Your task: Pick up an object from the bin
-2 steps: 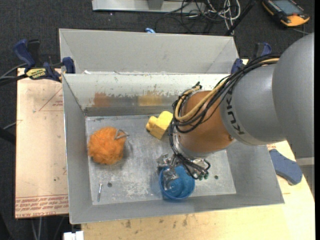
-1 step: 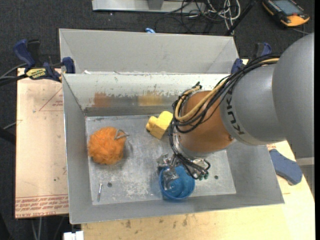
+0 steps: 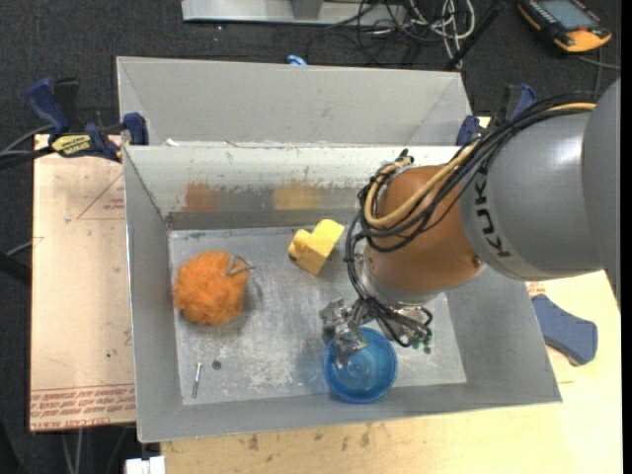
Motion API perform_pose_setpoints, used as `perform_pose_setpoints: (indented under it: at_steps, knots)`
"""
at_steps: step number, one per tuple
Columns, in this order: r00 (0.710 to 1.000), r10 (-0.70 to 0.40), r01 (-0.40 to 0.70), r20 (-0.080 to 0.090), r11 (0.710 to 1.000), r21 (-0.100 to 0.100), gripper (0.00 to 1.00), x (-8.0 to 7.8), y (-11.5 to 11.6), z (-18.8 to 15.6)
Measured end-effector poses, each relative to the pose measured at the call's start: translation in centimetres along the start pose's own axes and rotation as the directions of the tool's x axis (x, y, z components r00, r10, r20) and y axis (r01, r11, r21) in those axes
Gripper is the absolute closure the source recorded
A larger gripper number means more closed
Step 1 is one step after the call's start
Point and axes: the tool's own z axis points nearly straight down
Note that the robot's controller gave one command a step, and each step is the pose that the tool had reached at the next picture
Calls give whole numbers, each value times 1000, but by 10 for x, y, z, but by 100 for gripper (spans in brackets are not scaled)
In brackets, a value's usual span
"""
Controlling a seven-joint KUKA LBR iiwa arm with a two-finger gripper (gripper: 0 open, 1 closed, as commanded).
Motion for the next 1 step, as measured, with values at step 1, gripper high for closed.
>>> perform_pose_setpoints:
  at_steps: [1]
  knots:
    - [995, -98, 98, 0, 995, 1, 100, -5, 11, -59]
